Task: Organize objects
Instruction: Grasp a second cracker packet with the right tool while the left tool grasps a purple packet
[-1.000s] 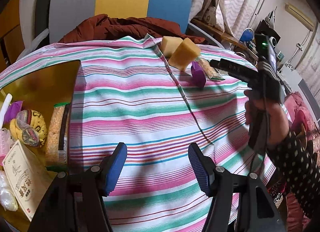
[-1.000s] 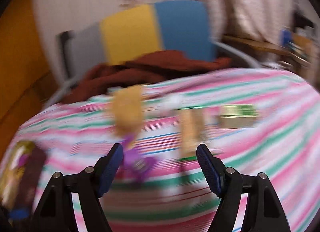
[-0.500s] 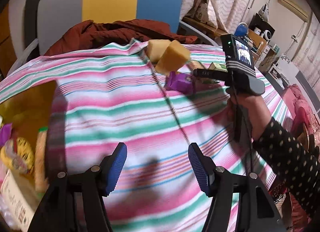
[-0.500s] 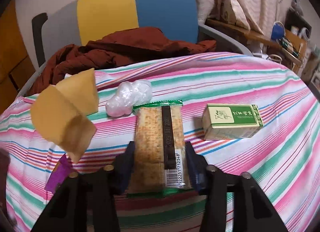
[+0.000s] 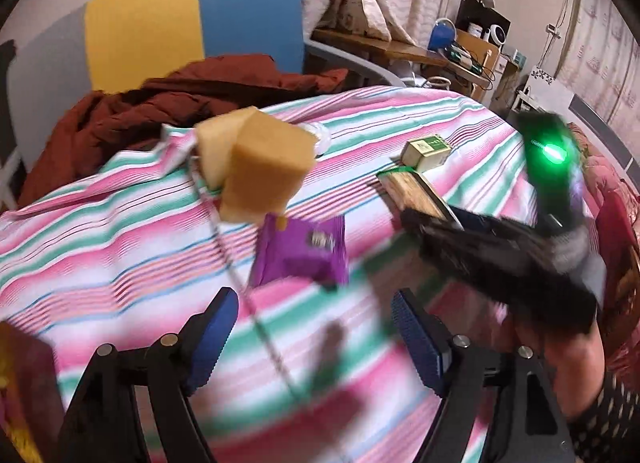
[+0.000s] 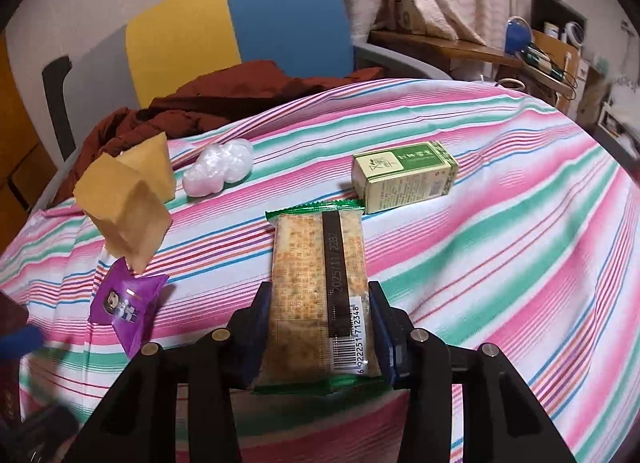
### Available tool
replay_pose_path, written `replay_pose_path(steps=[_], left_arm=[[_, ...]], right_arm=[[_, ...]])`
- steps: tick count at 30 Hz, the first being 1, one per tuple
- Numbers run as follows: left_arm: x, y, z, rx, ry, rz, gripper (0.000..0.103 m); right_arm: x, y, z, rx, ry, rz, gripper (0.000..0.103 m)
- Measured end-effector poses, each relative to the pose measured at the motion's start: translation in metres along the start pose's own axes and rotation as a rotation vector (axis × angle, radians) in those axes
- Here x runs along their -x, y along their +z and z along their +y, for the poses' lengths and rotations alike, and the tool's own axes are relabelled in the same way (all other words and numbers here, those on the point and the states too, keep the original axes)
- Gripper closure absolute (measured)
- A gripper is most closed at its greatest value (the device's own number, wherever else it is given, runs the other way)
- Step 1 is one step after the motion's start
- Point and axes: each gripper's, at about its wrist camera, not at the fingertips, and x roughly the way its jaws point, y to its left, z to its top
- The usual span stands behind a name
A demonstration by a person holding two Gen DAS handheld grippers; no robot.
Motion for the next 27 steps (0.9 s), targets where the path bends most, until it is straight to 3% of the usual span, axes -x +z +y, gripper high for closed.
replay_pose_path(steps=[4, 7, 12, 18, 27], left_arm=[[-0.028, 0.018, 0.005, -0.009, 0.023, -0.004, 0.022], [-0.038, 0.023, 0.006, -0.010, -0.012, -0.018, 0.022], [-0.055, 0.017, 0.001, -0.038, 0.016, -0.009, 0.043], [-0.051, 0.013, 0.002, -0.042, 0.015, -0.039, 0.049], [-0.027, -0.011, -0.007, -0.091, 0.129, -0.097, 0.052]], right_arm=[[-0.001, -0.002, 0.001, 0.003, -0.011, -0.012, 0.057], [-0.001, -0.003, 0.001, 0.003, -0.013, -0.020, 0.057], [-0.003, -0.003, 0.001, 0.004, -0.012, -0.028, 0.057], [-0.003, -0.003, 0.003, 0.011, -0.022, -0.036, 0.057], [0.000, -0.005, 0.003, 0.012, -0.027, -0.056, 0.057]])
